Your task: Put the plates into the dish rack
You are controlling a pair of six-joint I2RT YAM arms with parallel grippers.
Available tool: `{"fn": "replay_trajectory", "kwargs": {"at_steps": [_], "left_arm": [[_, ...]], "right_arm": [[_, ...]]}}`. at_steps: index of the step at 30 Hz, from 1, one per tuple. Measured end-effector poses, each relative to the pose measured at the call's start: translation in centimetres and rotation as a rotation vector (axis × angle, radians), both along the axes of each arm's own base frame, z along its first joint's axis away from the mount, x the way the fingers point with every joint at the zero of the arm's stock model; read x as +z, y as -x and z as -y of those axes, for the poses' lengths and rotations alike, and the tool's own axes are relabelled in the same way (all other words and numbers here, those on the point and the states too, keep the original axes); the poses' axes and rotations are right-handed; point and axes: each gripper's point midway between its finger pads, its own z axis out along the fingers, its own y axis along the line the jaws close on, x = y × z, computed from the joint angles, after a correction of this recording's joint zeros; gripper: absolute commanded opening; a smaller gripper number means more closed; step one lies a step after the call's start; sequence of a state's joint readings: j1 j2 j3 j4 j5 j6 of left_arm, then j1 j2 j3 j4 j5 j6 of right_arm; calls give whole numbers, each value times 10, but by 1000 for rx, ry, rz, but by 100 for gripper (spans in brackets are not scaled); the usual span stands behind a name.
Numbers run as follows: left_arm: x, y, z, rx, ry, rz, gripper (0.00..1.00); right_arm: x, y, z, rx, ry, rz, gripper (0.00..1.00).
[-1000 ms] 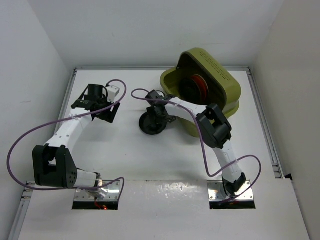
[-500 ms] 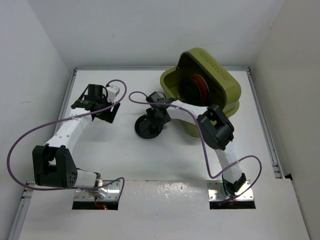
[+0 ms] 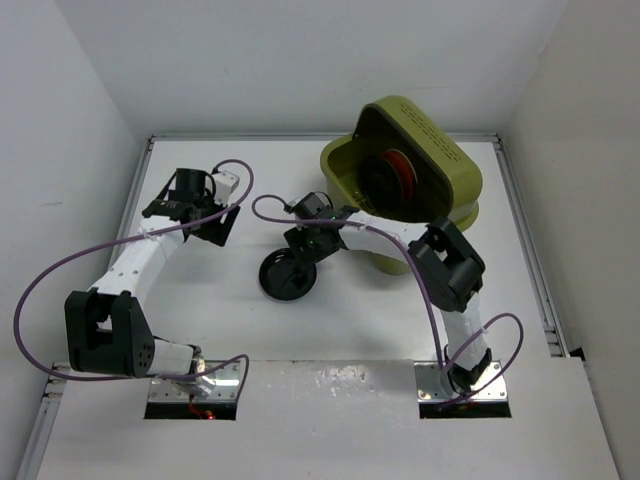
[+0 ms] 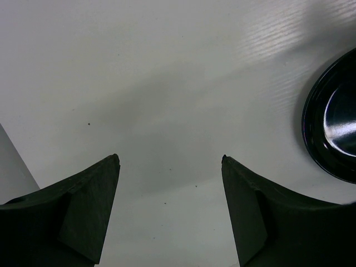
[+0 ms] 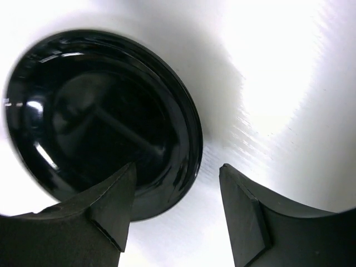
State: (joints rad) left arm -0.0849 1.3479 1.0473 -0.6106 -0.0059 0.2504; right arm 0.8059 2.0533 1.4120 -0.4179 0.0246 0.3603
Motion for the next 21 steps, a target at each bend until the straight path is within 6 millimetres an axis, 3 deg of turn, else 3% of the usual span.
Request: {"fn": "replay_trajectory", "kwargs": {"at_steps": [4,9,12,17,18,21], "left_arm": [[0,0,0,1,-2,0,78],[2,0,0,1,-1,6,78],[4,0,0,-1,-1,11,78],[4,0,2,-5,-1,11,78],[3,0,2,-7,-3,11,78],[4,0,1,-11,-6,11,78]], "right_arm": [[8,-1,1,-34,-70,-34,62],[-12,12,10,-71,-118,-161,51],[-14,9,6,-78,-168,-183,35],[-19,20,-5,-55,-236,-237,11],[-19,22,-8,-50,-252,-246,1],[-19,27,-14,-42,-295,-274,0]]}}
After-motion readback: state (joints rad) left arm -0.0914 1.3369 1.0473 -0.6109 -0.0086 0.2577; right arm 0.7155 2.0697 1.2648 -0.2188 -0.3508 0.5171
